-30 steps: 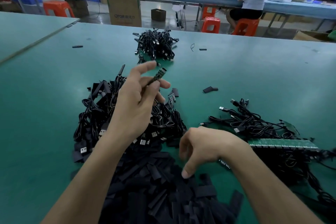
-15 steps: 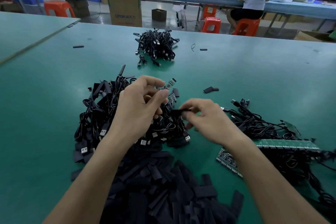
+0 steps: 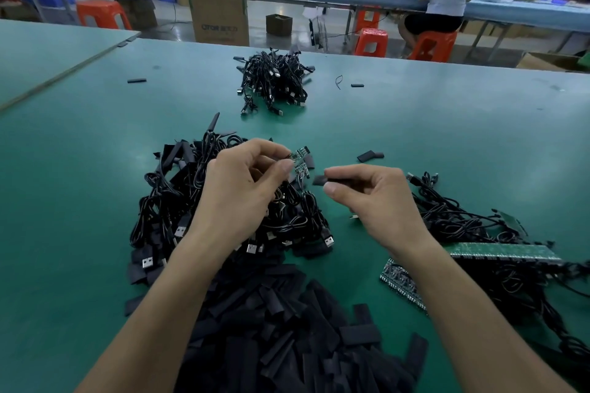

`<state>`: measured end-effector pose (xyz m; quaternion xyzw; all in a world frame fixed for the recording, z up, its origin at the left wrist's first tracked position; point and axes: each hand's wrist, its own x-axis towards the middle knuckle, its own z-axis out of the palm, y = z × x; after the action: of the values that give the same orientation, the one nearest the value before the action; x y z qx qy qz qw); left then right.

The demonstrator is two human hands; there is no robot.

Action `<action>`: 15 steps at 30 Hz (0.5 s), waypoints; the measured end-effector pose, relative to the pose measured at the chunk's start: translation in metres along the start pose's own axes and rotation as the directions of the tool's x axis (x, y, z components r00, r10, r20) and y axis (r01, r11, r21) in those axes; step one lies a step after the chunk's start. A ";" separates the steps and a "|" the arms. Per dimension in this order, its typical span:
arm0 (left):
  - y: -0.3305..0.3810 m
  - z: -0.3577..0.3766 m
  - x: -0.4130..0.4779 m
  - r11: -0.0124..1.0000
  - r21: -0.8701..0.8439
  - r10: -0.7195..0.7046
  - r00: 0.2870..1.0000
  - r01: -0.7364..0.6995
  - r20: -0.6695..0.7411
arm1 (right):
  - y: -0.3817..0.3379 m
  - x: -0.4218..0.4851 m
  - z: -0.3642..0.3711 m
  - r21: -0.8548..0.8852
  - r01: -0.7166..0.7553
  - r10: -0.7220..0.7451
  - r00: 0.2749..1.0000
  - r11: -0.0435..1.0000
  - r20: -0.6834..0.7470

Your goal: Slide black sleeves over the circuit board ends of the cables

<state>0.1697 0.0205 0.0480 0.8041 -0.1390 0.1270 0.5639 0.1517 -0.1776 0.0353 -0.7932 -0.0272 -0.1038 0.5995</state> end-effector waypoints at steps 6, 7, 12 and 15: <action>0.002 0.001 -0.001 1.000 0.005 -0.003 1.000 0.003 0.005 | 0.010 -0.005 0.004 -0.257 -0.064 0.121 0.970 0.964 0.212; 0.002 0.001 -0.001 1.000 0.006 -0.005 1.000 0.005 0.007 | 0.011 -0.006 0.005 -0.305 -0.064 0.144 0.958 0.950 0.249; 0.003 0.000 -0.001 1.000 0.004 -0.005 1.000 0.005 0.011 | 0.009 -0.007 0.006 -0.491 0.003 0.124 0.966 0.871 0.225; 0.004 0.000 -0.001 1.000 0.004 -0.007 1.000 0.007 0.015 | 0.002 -0.006 0.002 -0.539 0.040 0.155 0.938 0.841 0.310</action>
<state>0.1675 0.0192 0.0508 0.8067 -0.1402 0.1191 0.5617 0.1465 -0.1759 0.0314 -0.9353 -0.0765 0.0501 0.3418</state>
